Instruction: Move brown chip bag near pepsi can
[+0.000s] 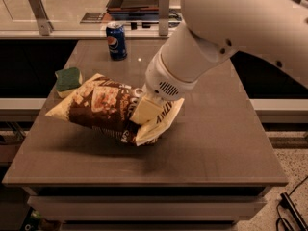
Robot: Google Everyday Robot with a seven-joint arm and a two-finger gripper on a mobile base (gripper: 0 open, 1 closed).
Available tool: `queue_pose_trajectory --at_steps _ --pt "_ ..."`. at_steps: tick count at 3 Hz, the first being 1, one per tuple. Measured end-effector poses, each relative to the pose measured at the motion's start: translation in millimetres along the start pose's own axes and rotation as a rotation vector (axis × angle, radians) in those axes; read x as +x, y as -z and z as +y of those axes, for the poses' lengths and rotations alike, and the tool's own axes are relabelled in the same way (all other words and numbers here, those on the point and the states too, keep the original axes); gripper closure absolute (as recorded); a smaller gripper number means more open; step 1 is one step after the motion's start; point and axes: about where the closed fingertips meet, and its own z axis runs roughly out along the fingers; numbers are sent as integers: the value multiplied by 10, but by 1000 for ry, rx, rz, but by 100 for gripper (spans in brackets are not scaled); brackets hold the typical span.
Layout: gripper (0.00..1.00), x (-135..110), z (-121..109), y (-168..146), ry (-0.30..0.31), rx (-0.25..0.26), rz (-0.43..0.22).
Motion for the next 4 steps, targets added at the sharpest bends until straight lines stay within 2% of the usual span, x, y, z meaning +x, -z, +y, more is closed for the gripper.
queue_pose_trajectory --at_steps 1,2,4 --pt "100 -96 -249 165 -6 39 -29" --pt "100 -200 -569 338 -24 85 -12" --pt "100 -213 -1354 596 -97 247 154"
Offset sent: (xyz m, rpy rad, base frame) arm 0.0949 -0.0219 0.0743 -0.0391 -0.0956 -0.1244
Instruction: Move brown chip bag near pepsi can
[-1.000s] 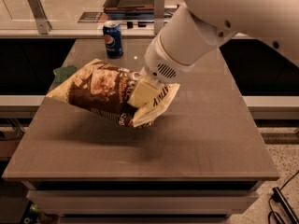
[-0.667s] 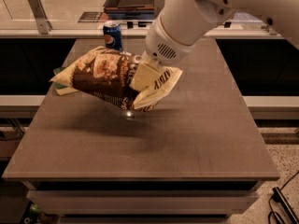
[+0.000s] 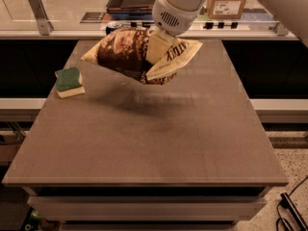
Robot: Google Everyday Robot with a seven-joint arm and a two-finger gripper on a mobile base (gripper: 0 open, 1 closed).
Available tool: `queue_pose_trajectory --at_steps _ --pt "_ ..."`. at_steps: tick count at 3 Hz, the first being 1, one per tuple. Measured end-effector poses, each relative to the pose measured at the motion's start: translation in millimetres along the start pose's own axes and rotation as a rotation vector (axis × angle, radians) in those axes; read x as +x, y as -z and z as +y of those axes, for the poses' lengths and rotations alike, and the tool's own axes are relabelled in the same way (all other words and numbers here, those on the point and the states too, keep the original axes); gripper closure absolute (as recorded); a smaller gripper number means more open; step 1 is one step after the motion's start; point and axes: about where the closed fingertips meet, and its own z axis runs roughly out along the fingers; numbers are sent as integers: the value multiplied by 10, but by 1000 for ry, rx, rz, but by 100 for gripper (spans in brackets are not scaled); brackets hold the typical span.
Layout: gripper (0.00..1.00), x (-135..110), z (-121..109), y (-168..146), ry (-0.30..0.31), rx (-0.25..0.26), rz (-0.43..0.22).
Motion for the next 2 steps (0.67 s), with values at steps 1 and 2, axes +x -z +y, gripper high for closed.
queue_pose_trajectory --at_steps 1,2 --pt "100 6 -360 -9 -8 69 73" --pt "100 15 -657 -14 -17 112 121"
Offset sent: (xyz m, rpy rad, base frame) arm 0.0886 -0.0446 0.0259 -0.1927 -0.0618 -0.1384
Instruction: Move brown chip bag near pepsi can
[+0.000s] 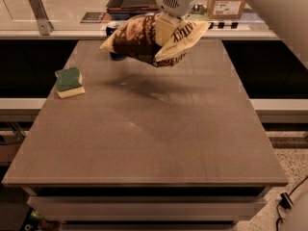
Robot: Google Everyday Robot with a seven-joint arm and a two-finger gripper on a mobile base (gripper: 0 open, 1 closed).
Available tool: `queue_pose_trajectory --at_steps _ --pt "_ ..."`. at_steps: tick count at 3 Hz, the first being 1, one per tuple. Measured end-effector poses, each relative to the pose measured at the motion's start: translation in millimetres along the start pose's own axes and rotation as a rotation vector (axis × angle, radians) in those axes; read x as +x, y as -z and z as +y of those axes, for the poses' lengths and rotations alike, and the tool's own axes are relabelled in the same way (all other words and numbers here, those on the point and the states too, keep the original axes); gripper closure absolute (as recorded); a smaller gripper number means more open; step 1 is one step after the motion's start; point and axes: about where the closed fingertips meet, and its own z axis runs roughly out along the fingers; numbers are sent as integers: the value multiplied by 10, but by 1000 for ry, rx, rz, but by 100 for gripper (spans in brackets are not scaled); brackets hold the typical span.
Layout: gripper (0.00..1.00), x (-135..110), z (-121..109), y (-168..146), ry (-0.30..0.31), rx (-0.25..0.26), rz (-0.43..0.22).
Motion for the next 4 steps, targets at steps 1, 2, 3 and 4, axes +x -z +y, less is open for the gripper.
queue_pose_trajectory --at_steps 1,2,3,4 --pt "100 22 -201 -80 -9 32 24" --pt "100 30 -272 -166 -4 60 32" --pt "100 19 -261 -320 5 107 63" --pt "100 31 -241 -494 20 184 112"
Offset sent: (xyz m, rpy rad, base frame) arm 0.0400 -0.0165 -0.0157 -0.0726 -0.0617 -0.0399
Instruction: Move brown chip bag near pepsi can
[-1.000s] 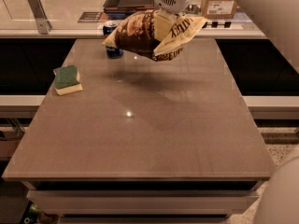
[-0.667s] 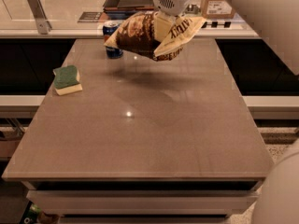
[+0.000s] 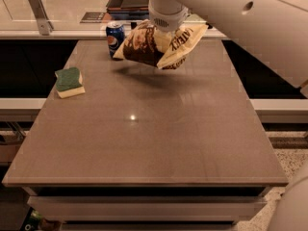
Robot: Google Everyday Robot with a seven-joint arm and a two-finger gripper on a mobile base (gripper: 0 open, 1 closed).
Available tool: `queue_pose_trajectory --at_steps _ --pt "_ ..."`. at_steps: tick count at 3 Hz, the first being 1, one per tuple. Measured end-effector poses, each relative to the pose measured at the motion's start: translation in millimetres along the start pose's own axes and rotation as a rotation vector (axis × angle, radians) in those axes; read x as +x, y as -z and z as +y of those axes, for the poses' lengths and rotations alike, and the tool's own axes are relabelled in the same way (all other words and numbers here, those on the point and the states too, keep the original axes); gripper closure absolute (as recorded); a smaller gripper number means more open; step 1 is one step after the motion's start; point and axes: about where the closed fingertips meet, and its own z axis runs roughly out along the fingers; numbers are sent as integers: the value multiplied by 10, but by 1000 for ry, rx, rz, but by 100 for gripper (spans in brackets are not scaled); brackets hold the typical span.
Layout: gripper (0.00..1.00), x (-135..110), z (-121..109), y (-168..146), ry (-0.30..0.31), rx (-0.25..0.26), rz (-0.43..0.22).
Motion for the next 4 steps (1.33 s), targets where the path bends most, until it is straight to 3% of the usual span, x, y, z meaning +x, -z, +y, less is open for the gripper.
queue_pose_trajectory --at_steps 2,3,4 --pt "100 65 -18 -362 12 46 83" --pt "84 75 -20 -364 12 47 84" --pt "61 84 -23 -362 12 48 85"
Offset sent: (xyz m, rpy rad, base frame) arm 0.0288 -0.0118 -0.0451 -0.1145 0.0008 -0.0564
